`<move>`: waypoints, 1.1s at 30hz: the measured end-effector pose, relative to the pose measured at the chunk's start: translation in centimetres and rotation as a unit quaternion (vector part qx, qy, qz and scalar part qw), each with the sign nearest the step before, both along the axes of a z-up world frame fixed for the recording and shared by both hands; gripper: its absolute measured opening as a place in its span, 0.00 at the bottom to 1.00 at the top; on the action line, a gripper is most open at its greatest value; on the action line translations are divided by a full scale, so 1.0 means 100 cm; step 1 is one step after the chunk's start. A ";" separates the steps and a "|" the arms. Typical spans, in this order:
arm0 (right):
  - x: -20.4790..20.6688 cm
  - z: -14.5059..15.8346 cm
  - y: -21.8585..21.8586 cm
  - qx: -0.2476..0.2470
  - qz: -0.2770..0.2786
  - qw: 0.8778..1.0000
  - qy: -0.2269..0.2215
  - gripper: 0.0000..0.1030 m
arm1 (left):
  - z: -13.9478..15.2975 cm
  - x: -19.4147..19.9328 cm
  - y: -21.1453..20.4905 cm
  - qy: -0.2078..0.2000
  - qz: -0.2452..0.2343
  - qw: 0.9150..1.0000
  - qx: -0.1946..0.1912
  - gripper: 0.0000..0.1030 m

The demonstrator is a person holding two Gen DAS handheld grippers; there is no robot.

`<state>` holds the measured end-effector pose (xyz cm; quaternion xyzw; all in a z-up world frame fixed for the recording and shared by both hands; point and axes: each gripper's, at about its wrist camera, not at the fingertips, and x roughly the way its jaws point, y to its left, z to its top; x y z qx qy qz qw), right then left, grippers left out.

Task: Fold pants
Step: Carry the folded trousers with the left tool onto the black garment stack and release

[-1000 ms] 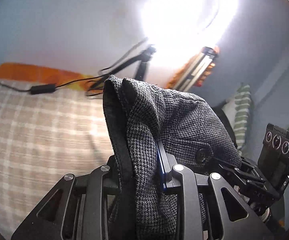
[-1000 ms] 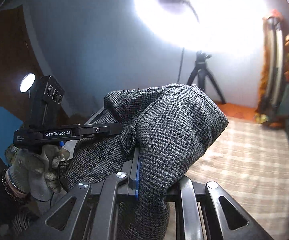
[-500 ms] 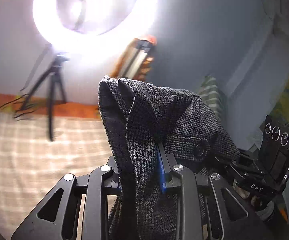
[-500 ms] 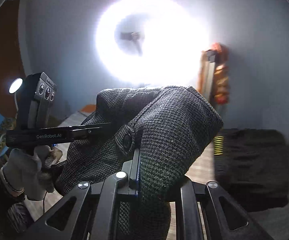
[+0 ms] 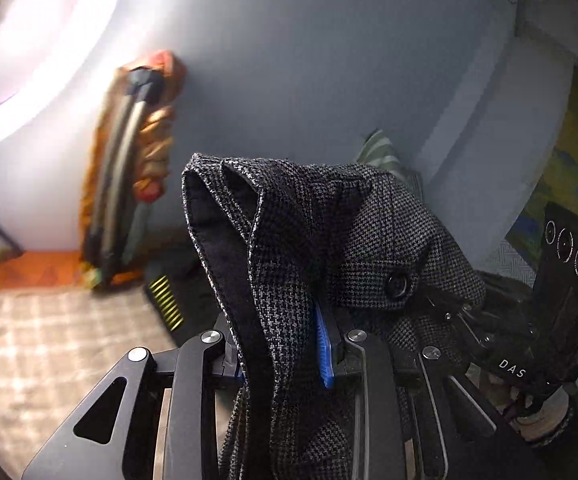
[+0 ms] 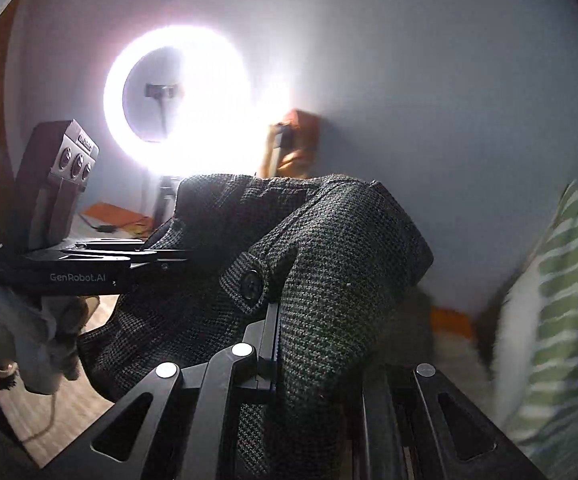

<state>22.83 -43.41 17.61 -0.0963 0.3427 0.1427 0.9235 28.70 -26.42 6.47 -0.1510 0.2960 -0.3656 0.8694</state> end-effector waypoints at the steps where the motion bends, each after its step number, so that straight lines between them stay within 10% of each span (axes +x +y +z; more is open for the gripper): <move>1: 0.006 0.002 -0.008 -0.007 -0.001 1.000 -0.003 0.10 | 0.002 0.005 -0.009 -0.002 0.000 1.000 -0.001 0.24; 11: 0.067 -0.021 -0.061 -0.025 0.008 1.000 0.011 0.11 | -0.011 0.057 -0.065 0.007 0.021 1.000 0.000 0.24; 20: 0.127 -0.105 -0.081 0.016 0.020 0.998 0.063 0.14 | -0.069 0.096 -0.078 0.054 0.047 0.997 0.038 0.24; 28: 0.140 -0.142 -0.108 0.030 -0.047 0.991 0.122 0.64 | -0.089 0.105 -0.089 0.083 0.066 0.988 0.114 0.45; 33: 0.125 -0.136 -0.140 0.078 -0.100 0.985 0.121 0.69 | -0.080 0.101 -0.074 0.070 0.088 0.984 0.138 0.51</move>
